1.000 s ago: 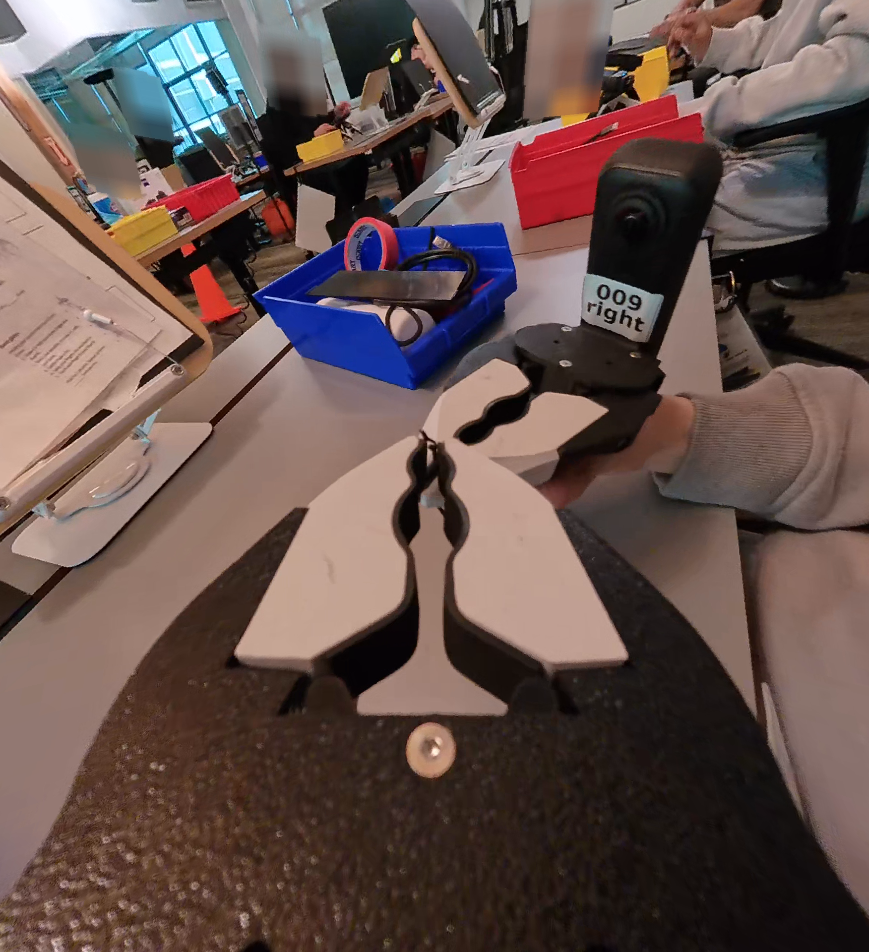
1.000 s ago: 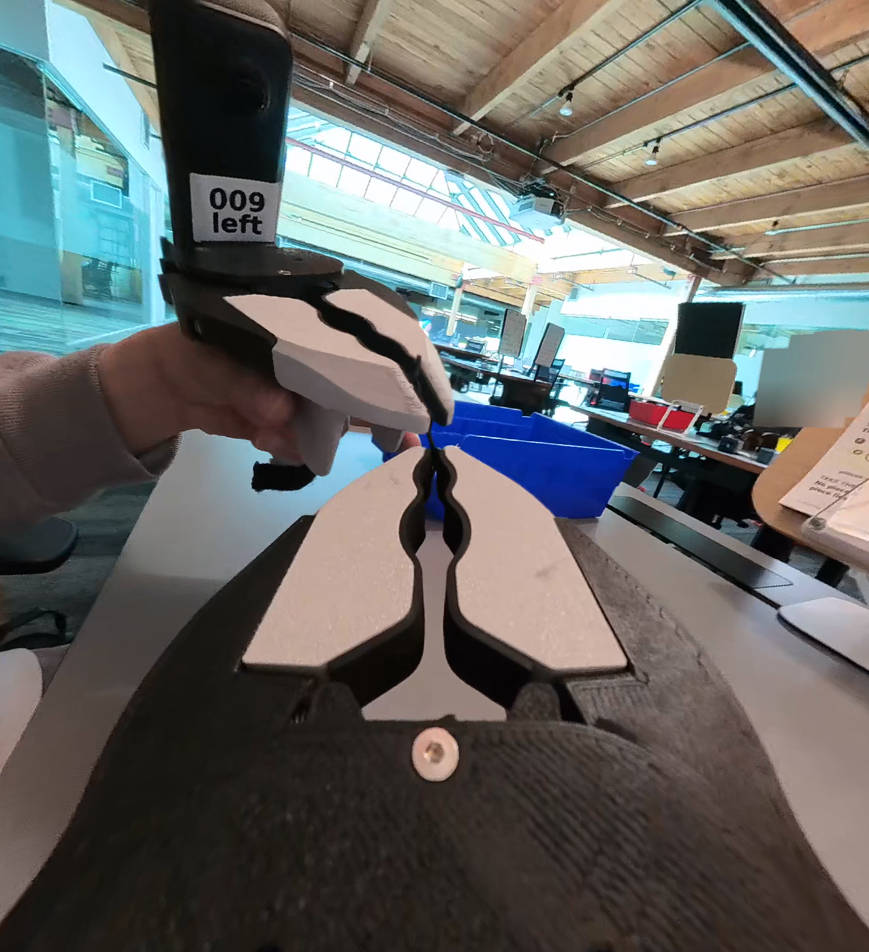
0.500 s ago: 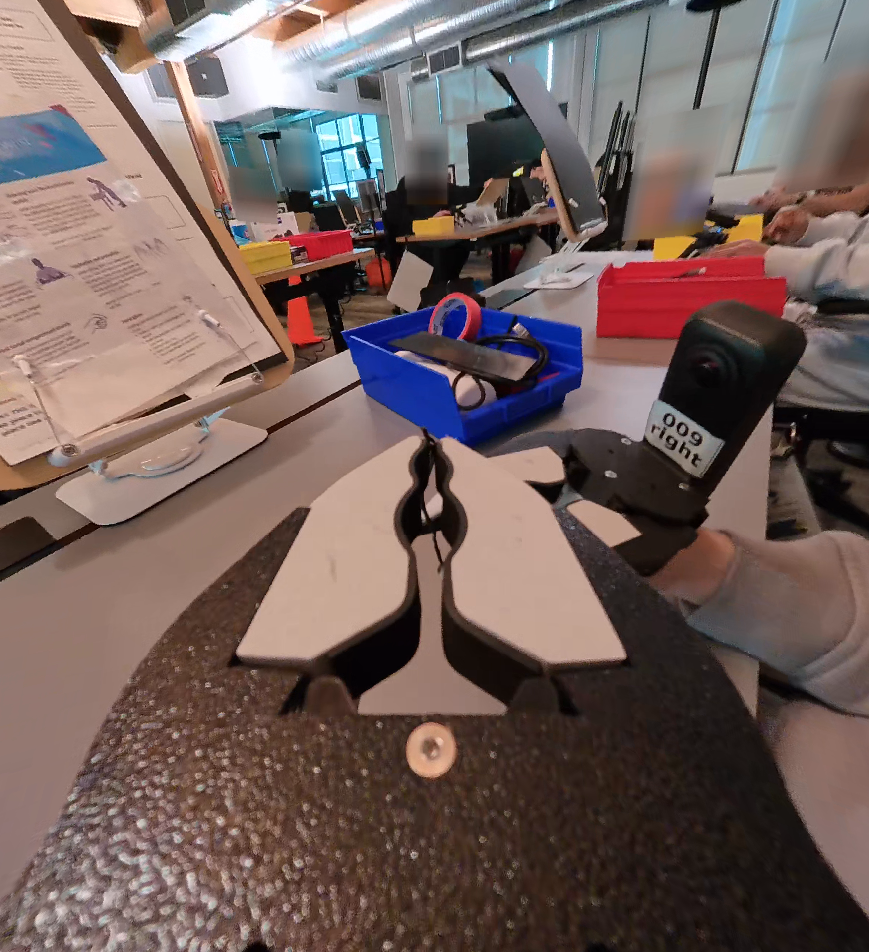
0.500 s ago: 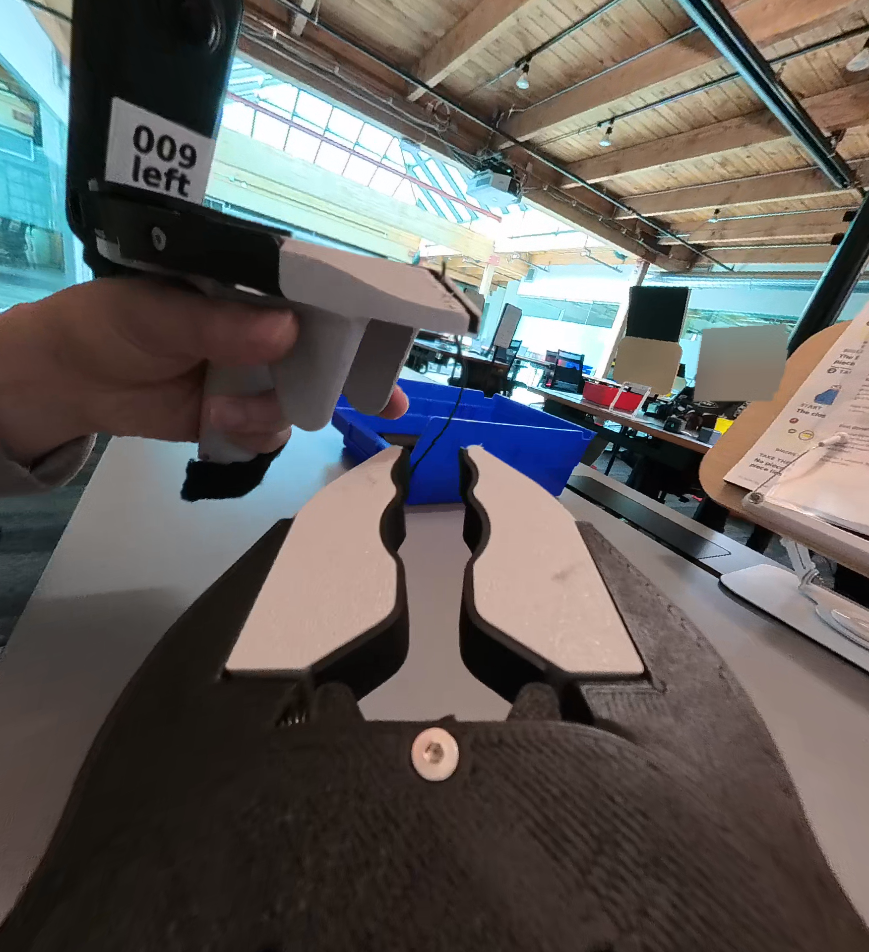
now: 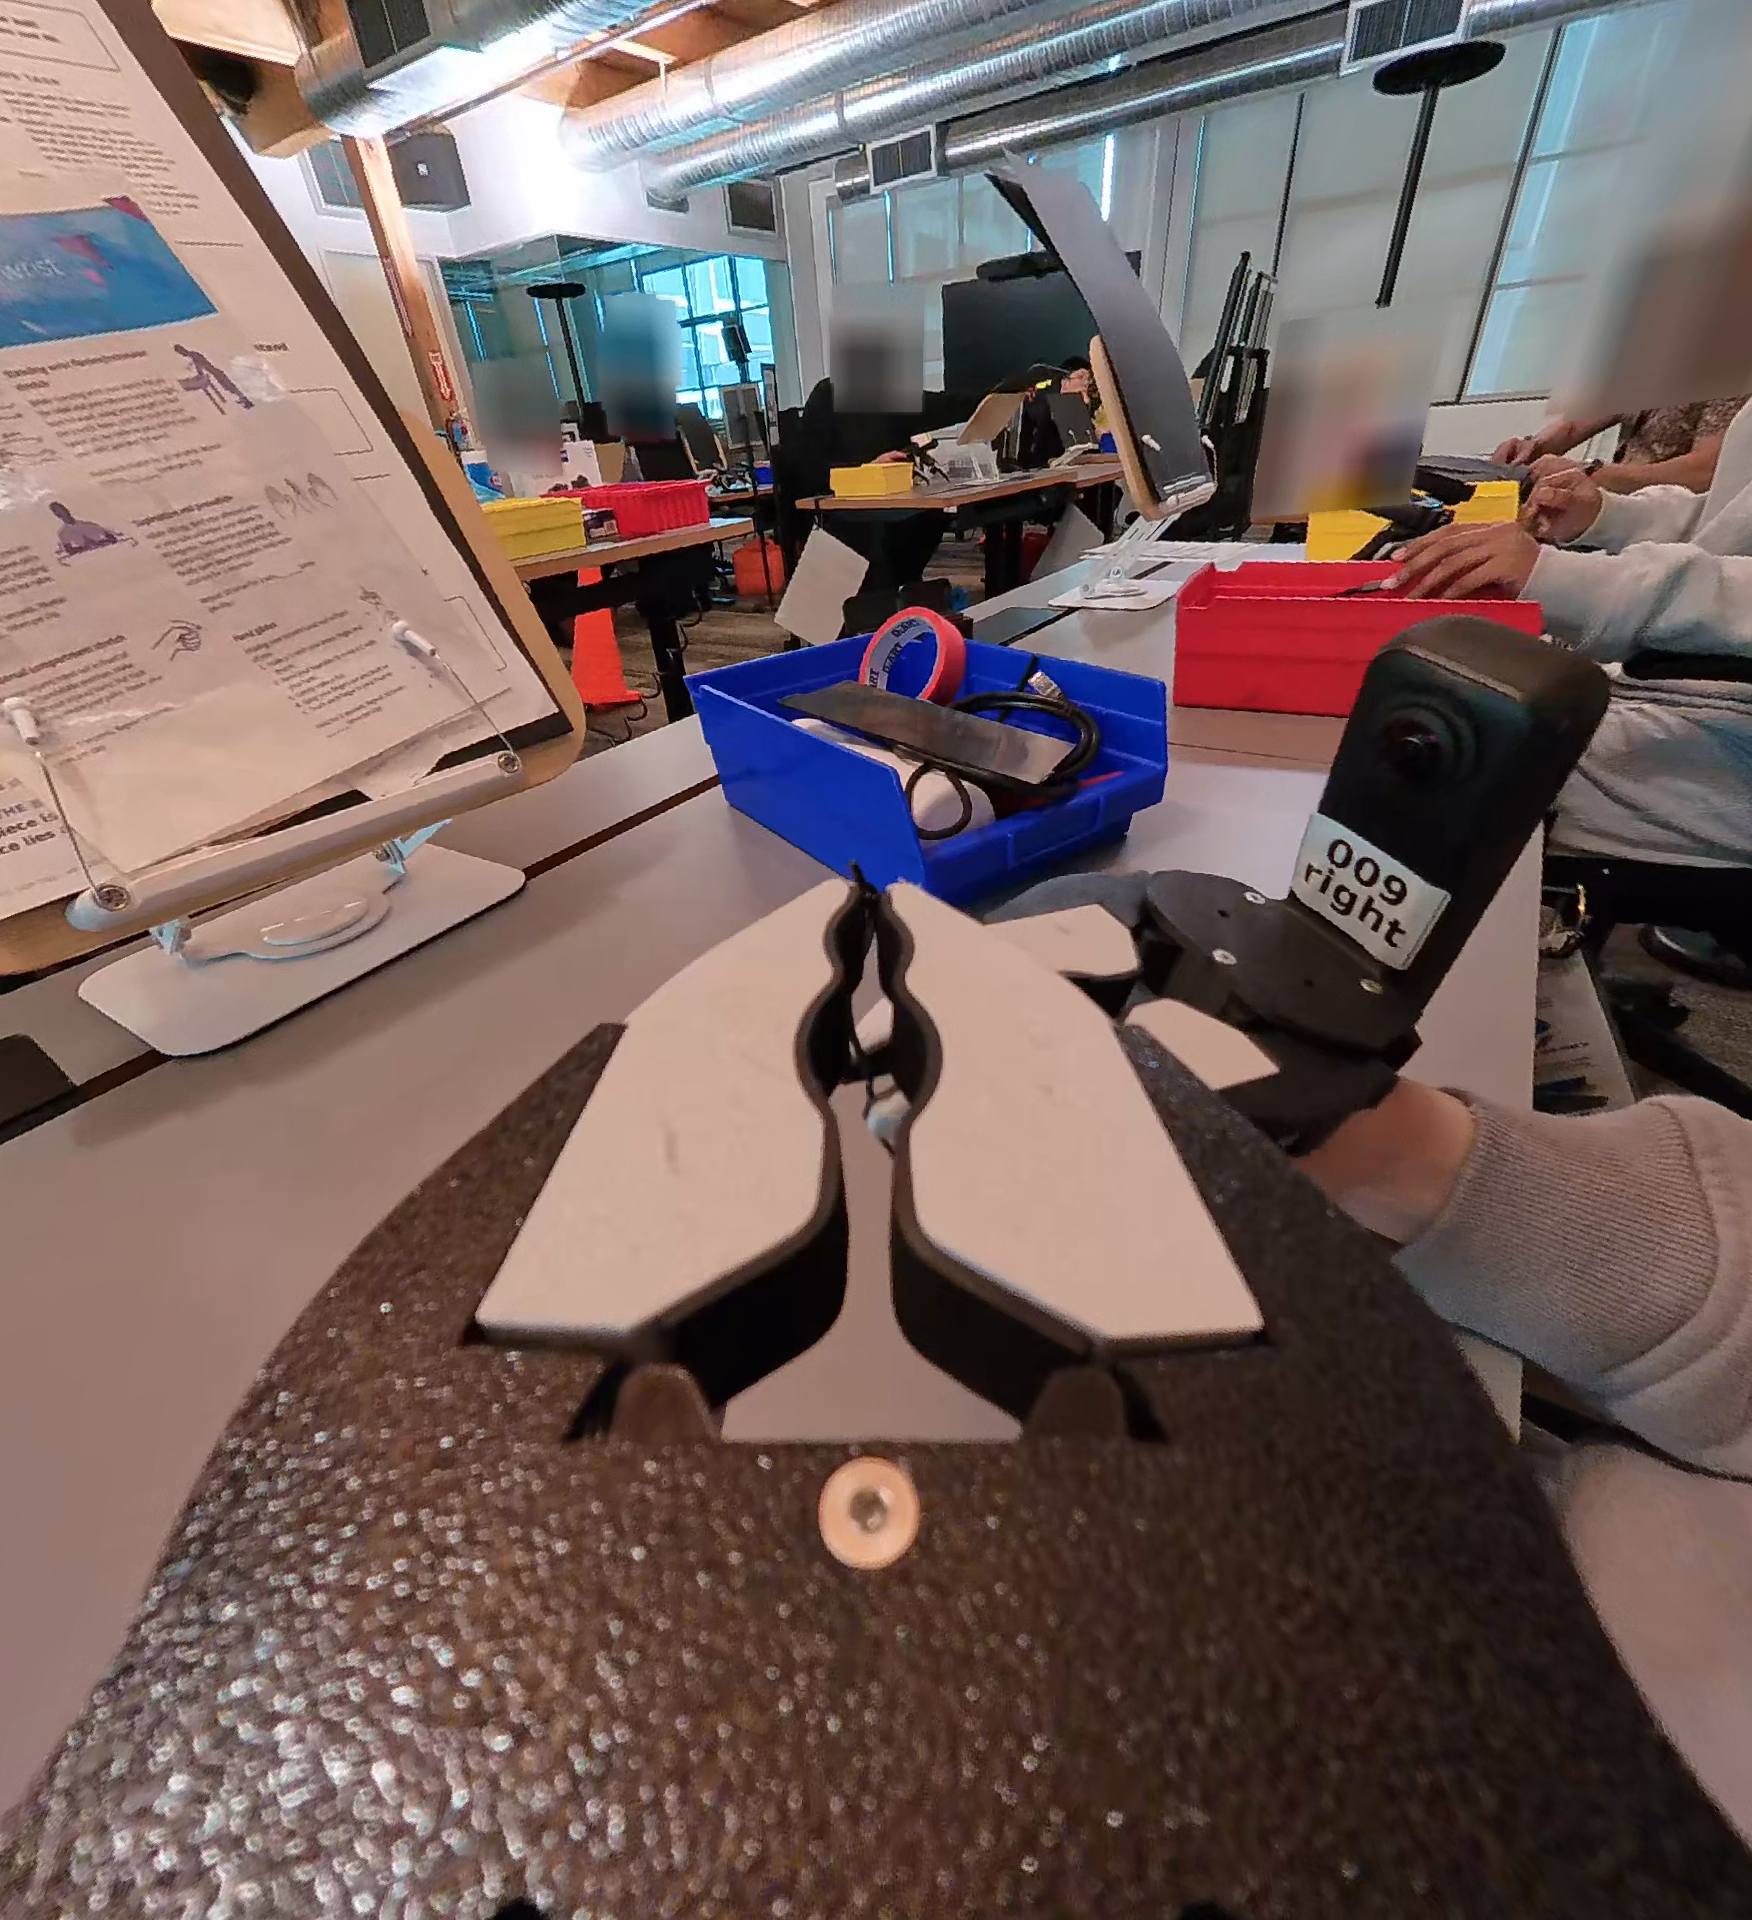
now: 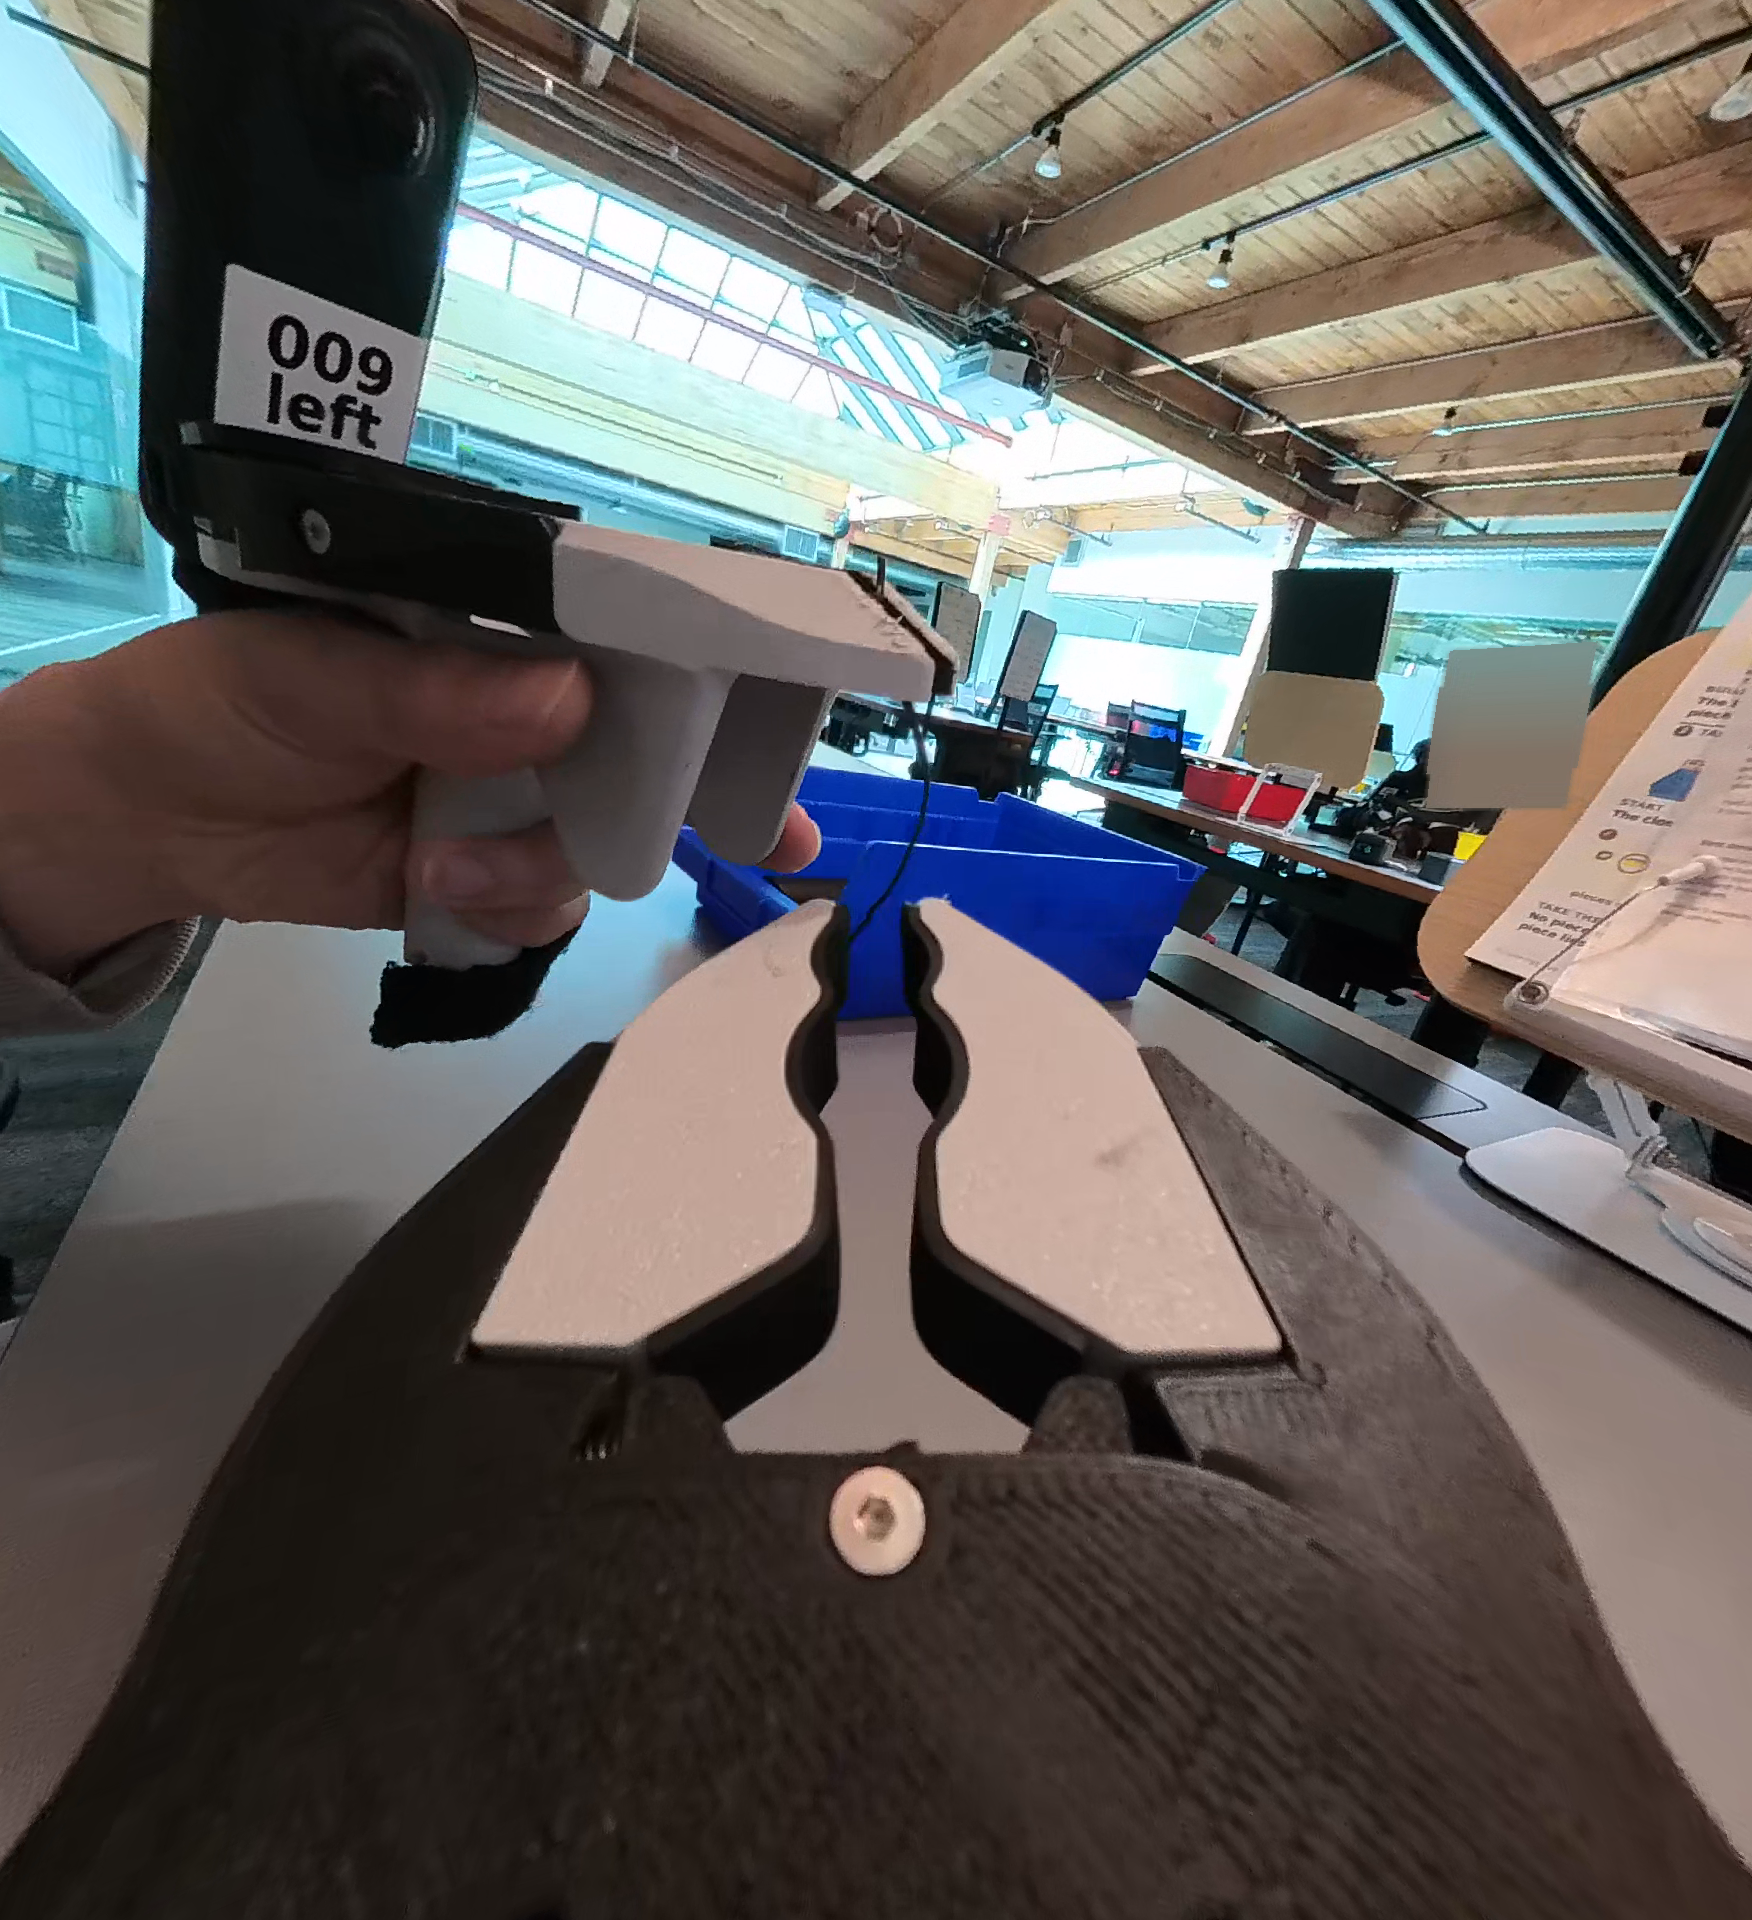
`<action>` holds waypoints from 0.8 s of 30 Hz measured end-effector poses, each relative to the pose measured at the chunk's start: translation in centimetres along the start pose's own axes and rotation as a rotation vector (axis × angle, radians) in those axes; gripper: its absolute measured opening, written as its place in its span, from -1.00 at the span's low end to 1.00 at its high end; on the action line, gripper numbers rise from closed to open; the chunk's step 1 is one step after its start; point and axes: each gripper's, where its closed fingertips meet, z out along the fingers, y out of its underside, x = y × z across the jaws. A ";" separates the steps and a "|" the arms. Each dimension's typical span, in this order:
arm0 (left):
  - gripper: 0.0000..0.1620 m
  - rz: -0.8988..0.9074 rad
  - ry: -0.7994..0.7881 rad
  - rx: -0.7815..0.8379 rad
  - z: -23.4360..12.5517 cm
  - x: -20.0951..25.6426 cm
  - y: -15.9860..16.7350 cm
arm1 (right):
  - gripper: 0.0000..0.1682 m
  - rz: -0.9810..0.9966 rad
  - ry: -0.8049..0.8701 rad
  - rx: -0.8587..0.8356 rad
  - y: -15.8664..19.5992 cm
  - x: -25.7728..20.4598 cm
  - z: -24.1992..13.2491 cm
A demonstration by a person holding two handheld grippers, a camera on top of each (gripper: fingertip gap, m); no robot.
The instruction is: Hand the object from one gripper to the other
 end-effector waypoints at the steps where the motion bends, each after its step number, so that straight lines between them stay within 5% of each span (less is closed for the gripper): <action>1: -0.99 0.004 0.002 0.000 0.0 0.0 0.0 | -0.89 -0.001 -0.001 -0.008 0.1 0.0 0.1; 9: -0.98 0.033 0.082 0.017 -0.4 0.7 -0.4 | -1.00 0.131 -0.091 -0.008 0.1 -0.5 0.0; 14: -0.68 0.082 0.401 -0.008 -2.7 3.7 -0.6 | -1.00 0.581 -0.450 0.132 -2.5 -3.3 -1.2; 18: -0.64 0.155 0.573 -0.046 -4.8 5.2 0.4 | -0.99 0.829 -0.692 0.142 -3.5 -5.0 -2.3; 24: -0.69 0.051 0.720 0.022 -5.9 6.6 -0.4 | -1.00 0.748 -0.923 -0.005 -2.8 -9.4 -3.6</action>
